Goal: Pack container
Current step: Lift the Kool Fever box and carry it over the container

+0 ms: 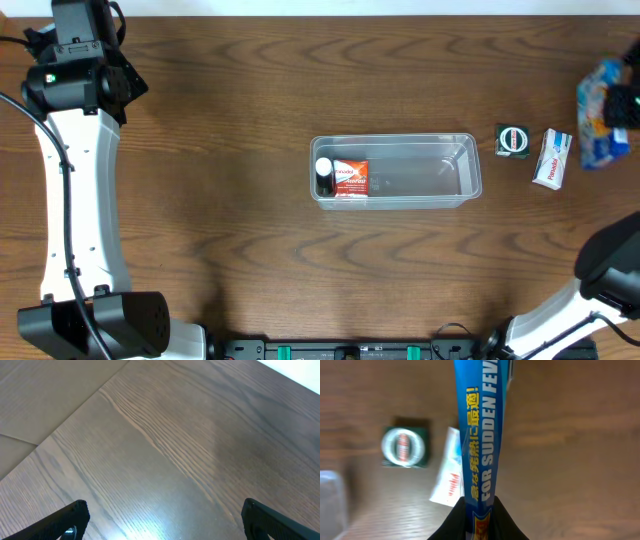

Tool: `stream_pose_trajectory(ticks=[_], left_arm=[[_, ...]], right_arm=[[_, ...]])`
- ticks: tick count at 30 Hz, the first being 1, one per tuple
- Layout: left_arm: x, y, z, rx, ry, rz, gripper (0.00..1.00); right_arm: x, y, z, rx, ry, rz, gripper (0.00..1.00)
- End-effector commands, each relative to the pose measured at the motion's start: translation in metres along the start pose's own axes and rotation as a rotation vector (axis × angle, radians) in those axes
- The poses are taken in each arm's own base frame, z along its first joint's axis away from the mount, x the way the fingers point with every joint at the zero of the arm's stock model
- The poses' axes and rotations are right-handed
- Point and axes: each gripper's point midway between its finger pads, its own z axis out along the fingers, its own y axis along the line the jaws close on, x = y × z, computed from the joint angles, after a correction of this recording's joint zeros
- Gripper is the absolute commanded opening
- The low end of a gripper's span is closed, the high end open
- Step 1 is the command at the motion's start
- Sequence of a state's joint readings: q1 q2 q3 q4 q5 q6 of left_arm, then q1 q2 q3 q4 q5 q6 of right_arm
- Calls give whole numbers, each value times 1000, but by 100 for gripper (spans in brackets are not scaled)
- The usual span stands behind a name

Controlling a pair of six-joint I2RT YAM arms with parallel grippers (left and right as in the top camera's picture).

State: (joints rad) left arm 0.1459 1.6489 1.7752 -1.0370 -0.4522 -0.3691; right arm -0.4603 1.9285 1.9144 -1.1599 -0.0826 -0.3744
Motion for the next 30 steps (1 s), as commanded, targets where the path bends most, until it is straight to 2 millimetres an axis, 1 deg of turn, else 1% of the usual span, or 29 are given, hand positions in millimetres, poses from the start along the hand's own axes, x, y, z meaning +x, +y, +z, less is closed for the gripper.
stream_pose_trajectory(ticks=[1,3,5,8,11,14,15,17,19,20,26,30], left_arm=[[-6,5,-7,-7,-25,-14,98],[-6,5,-7,-7,-25,-14,98],[-6,5,-7,-7,-25,-14,98],[-6,5,-7,-7,-25,-14,98],[-6,5,-7,-7,-25,-14,98],[-6,5,-7,-7,-25,-14,98],[-6,5,-7,-7,-24,-14,98],[-6,5,-7,-7,-25,-14,98],[-6,5,-7,-7,-25,-14,98],[-6,5,-7,-7,-25,-14,98],[-6,5,-7,-7,-25,-14,98],[-6,5,-7,-7,-25,-14,98]], right_arm=[[-37,49,-35,-40,-105,-97,14],[-47,79,-46,-64,-126,-167,16],[-56,114,-56,-94,-146,-257,17],[-57,162,-67,-138,-156,-414,19],[-45,213,-73,-192,-138,-578,18],[-26,253,-77,-240,-101,-728,18],[-21,262,-79,-252,-91,-760,18],[-8,275,-81,-266,-62,-823,17],[4,282,-83,-257,-21,-876,10],[9,283,-83,-249,-2,-889,8],[33,285,-87,-278,88,-931,8],[48,286,-84,-320,136,-974,8]])
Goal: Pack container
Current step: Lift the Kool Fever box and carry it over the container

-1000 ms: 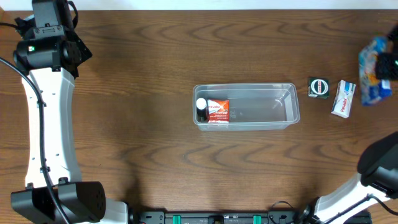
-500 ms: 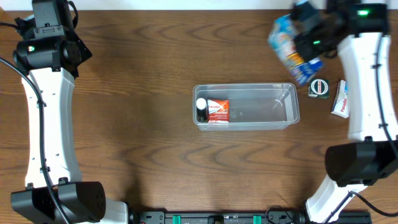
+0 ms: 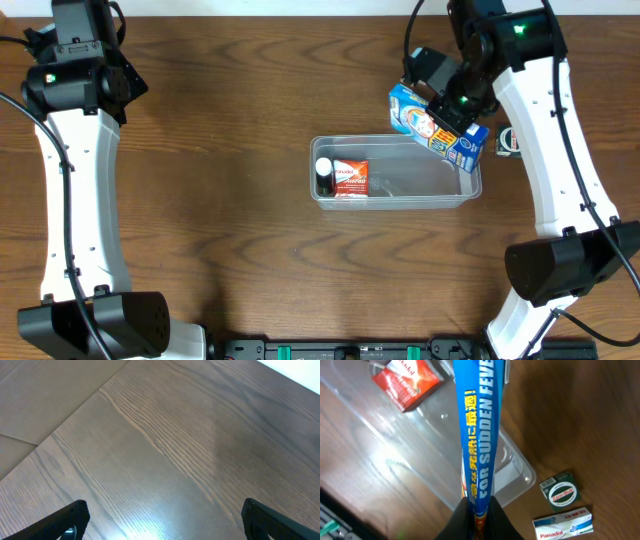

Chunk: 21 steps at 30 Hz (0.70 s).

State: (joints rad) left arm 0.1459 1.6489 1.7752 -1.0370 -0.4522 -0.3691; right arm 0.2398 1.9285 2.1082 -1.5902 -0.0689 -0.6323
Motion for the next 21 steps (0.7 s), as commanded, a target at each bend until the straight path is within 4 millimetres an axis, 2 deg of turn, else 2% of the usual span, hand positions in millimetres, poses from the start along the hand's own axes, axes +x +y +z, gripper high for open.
stream_pose_trajectory(ticks=[1,5,8,13,21], left_arm=[[-6,5,-7,-7,-25,-14,98],[-6,5,-7,-7,-25,-14,98],[-6,5,-7,-7,-25,-14,98],[-6,5,-7,-7,-25,-14,98],[-6,5,-7,-7,-25,-14,98]], right_arm=[[1,14,-6,-38,-21,-92,8],[3,31,7,-141,-26,-181,8],[12,39,22,-190,5,-232,10],[17,40,49,-208,19,-296,11],[21,41,70,-224,21,-380,12]])
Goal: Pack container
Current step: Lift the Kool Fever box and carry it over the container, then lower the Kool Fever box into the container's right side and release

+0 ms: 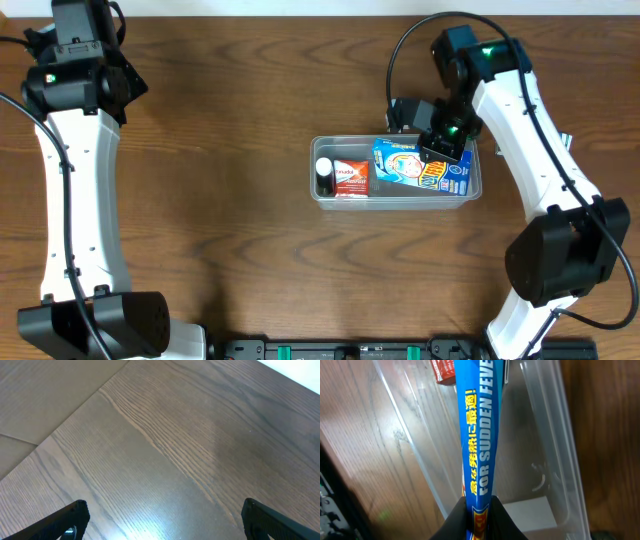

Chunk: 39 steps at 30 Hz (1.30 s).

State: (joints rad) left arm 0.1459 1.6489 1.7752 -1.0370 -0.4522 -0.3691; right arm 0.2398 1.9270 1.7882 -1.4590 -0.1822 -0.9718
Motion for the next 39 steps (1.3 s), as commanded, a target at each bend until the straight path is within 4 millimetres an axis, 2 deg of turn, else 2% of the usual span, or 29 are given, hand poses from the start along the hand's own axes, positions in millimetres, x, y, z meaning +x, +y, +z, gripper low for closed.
stream_pose_trajectory(ticks=[1,11,22,33,39], left_arm=[[-6,5,-7,-7,-25,-14,98],[-6,5,-7,-7,-25,-14,98],[-6,5,-7,-7,-24,-14,98],[-6,5,-7,-7,-25,-14,98],[-6,5,-7,-7,-25,-14,98]], right_arm=[[-2,8,0,-8,-20,-67,12],[1,11,16,-34,-18,-70,12],[-7,18,17,-75,-70,-83,11],[7,32,39,-141,-30,-90,11],[11,31,49,-144,-28,-82,11]])
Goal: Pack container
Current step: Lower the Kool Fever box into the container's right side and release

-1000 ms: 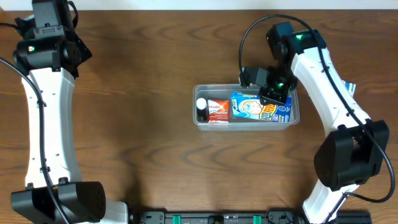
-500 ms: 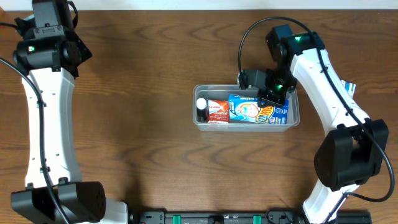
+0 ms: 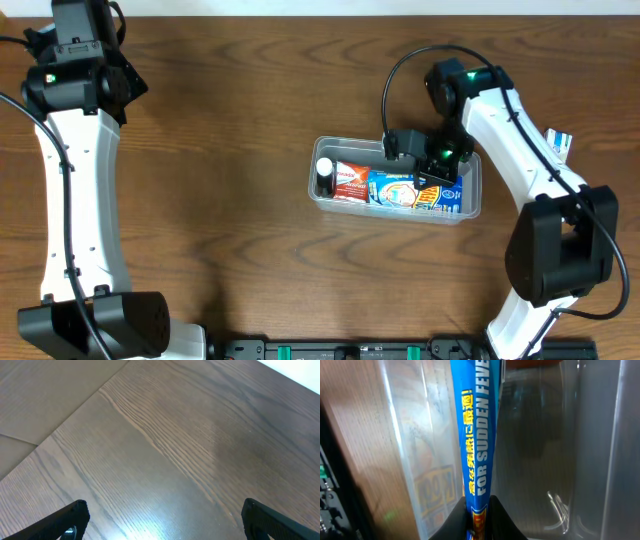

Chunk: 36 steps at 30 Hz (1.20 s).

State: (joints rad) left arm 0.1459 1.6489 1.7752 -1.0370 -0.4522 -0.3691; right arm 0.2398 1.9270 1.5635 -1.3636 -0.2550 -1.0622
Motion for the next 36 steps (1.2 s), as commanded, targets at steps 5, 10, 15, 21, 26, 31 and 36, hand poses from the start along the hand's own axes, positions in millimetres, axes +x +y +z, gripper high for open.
stream_pose_trajectory(ticks=[5,10,15,21,26,31,36], left_arm=[[-6,5,-7,-7,-25,-14,98],[-6,5,-7,-7,-25,-14,98],[-6,5,-7,-7,-25,-14,98],[-6,5,-7,-7,-25,-14,98],[-6,5,-7,-7,-25,-14,98],[-6,5,-7,-7,-25,-14,98],[-6,5,-7,-7,-25,-14,98]], right_arm=[[-2,3,5,4,-31,-22,23],[5,-1,5,21,-3,-2,45],[13,-9,5,65,41,39,50],[17,-29,2,161,77,103,55],[19,-42,-4,227,95,127,58],[10,-51,-20,275,60,171,59],[-3,-62,-53,368,-5,239,59]])
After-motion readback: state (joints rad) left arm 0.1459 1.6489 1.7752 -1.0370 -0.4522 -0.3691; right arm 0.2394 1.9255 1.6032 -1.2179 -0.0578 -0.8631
